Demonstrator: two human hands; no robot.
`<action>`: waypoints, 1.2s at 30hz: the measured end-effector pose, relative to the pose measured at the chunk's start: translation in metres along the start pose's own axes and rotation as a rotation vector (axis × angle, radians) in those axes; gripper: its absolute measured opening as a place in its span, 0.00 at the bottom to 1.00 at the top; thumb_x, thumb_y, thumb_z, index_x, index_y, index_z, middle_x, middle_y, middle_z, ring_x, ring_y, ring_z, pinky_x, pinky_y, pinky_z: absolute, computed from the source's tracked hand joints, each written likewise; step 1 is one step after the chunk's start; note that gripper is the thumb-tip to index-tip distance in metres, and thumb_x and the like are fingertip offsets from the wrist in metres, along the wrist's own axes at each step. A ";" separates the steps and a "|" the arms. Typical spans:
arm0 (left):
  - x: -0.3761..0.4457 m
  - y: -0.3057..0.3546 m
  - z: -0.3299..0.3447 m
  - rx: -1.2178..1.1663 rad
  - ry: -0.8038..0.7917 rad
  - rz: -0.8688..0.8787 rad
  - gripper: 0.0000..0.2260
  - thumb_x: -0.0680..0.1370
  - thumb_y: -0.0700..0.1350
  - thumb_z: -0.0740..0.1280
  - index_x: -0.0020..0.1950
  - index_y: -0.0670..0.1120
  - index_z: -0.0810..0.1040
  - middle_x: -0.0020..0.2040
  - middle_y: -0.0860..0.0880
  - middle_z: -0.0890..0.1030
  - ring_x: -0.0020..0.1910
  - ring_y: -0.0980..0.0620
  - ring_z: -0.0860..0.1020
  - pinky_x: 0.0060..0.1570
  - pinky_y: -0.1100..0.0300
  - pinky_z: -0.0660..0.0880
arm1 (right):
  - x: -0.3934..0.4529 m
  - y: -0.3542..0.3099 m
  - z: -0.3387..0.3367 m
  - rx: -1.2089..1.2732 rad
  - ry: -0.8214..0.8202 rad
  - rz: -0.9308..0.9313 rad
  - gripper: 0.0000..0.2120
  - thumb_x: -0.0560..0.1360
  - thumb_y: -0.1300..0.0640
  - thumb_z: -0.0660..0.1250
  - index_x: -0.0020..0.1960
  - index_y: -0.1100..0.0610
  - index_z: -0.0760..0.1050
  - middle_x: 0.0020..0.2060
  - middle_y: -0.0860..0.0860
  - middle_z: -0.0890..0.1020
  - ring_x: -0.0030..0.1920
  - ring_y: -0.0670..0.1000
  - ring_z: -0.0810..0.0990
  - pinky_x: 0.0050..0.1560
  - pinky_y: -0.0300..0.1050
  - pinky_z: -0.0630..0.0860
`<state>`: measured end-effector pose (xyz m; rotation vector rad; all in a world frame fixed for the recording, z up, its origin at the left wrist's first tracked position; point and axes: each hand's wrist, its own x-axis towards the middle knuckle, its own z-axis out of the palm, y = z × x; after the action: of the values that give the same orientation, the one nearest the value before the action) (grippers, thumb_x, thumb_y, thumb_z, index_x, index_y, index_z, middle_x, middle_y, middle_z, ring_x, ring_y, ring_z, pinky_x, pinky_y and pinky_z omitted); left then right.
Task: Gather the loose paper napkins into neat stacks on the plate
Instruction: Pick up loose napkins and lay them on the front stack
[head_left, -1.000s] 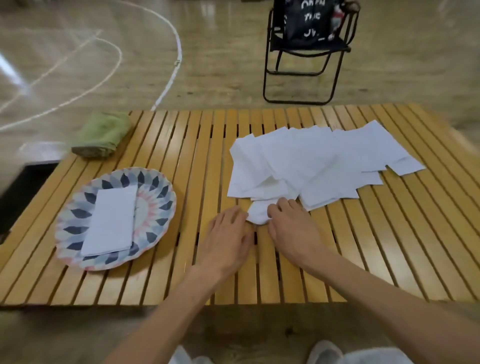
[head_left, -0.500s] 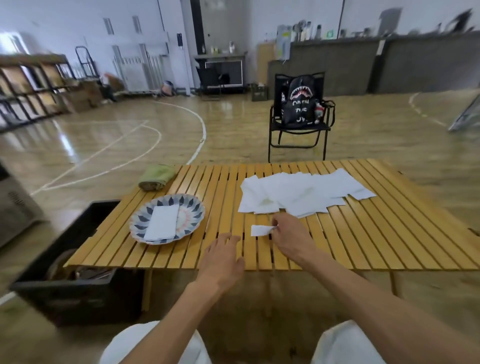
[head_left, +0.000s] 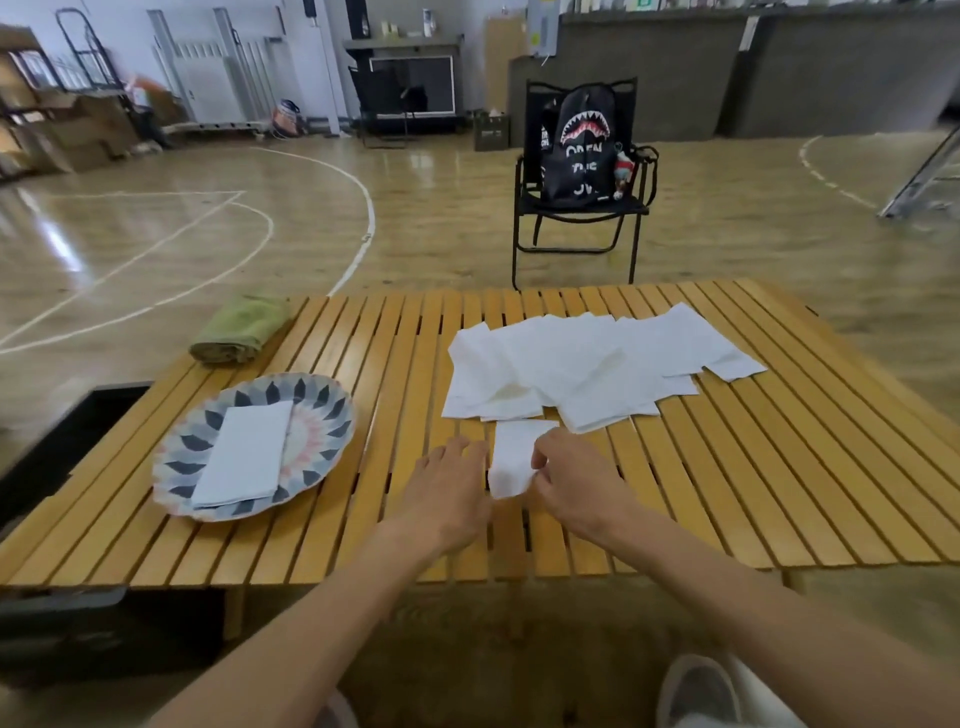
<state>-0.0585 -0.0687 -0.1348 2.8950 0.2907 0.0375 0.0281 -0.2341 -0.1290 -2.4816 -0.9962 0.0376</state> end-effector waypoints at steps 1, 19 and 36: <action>0.010 -0.004 0.005 0.009 -0.017 0.007 0.27 0.78 0.49 0.64 0.76 0.51 0.60 0.74 0.47 0.64 0.71 0.44 0.65 0.69 0.48 0.65 | 0.007 0.005 0.005 0.004 -0.015 -0.026 0.04 0.77 0.60 0.62 0.48 0.52 0.72 0.48 0.48 0.74 0.46 0.49 0.73 0.46 0.46 0.75; 0.051 -0.025 0.041 -0.078 0.051 0.064 0.19 0.81 0.52 0.57 0.73 0.56 0.64 0.74 0.52 0.62 0.72 0.50 0.57 0.71 0.53 0.62 | 0.032 0.028 0.023 -0.008 -0.239 -0.128 0.07 0.77 0.50 0.63 0.54 0.44 0.70 0.60 0.43 0.71 0.55 0.46 0.74 0.55 0.38 0.72; 0.002 -0.005 0.024 -0.042 -0.181 0.045 0.22 0.84 0.47 0.54 0.79 0.47 0.57 0.79 0.43 0.57 0.78 0.44 0.54 0.76 0.49 0.55 | 0.002 0.003 0.011 -0.107 -0.252 0.010 0.17 0.82 0.52 0.61 0.68 0.55 0.74 0.66 0.51 0.74 0.65 0.52 0.72 0.65 0.46 0.69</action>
<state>-0.0566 -0.0688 -0.1598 2.8379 0.1903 -0.2066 0.0291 -0.2303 -0.1402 -2.6262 -1.1131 0.3152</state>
